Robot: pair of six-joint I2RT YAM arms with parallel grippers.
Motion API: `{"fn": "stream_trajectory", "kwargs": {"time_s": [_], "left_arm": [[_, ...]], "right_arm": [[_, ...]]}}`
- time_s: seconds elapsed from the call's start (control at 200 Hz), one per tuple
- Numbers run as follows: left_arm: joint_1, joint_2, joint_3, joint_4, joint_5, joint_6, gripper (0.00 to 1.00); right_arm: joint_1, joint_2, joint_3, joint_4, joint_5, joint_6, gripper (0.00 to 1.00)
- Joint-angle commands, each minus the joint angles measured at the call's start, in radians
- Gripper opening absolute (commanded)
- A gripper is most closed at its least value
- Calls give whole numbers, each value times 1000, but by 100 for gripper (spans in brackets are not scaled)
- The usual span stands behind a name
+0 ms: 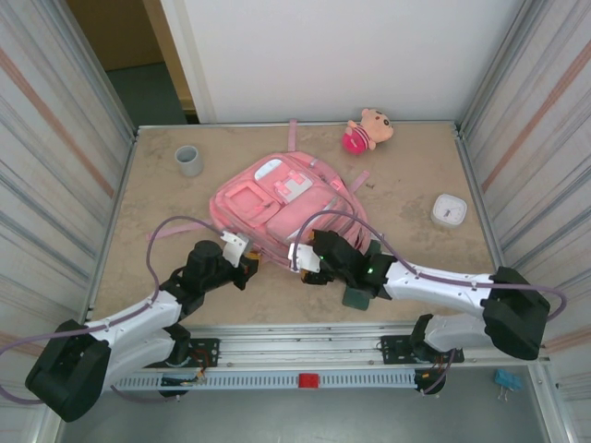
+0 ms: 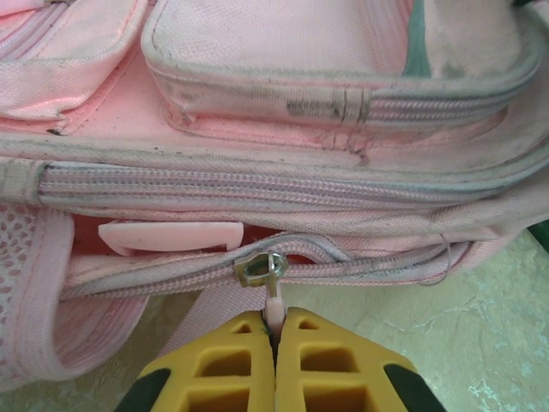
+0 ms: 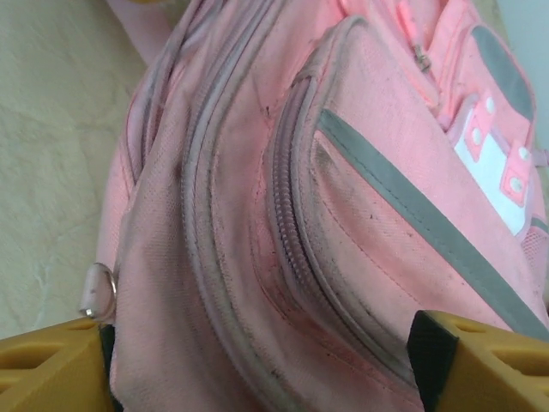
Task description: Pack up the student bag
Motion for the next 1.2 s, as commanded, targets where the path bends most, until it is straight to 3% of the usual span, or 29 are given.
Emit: {"fn": "stream_trajectory", "kwargs": {"time_s": [0.0, 0.04, 0.22, 0.271, 0.536, 0.797, 0.897, 0.982, 1.117, 1.193], "left_arm": [[0, -19, 38, 88, 47, 2, 0], [-1, -19, 40, 83, 50, 4, 0], [0, -14, 53, 73, 95, 11, 0], [0, -9, 58, 74, 114, 11, 0], [-52, 44, 110, 126, 239, 3, 0], [-181, 134, 223, 130, 263, 47, 0], [-189, 132, 230, 92, 205, 68, 16], [-187, 85, 240, 6, 167, 126, 36], [-203, -61, 273, -179, 92, 315, 61], [-210, -136, 278, -248, 20, 444, 68]], "right_arm": [[-17, 29, -22, 79, 25, -66, 78], [-17, 35, -23, 85, 32, -68, 70], [-26, 34, -7, 152, 35, 17, 11], [-29, 25, 5, 173, 16, 56, 3], [-36, 78, 83, 234, 85, 119, 0], [-51, 90, 122, 226, -53, 145, 0], [-78, 48, 118, 159, -185, 110, 0], [-117, 7, 123, 65, -300, 74, 0], [-180, -41, 142, -58, -428, -1, 0], [-205, -59, 148, -108, -495, -67, 0]]}}
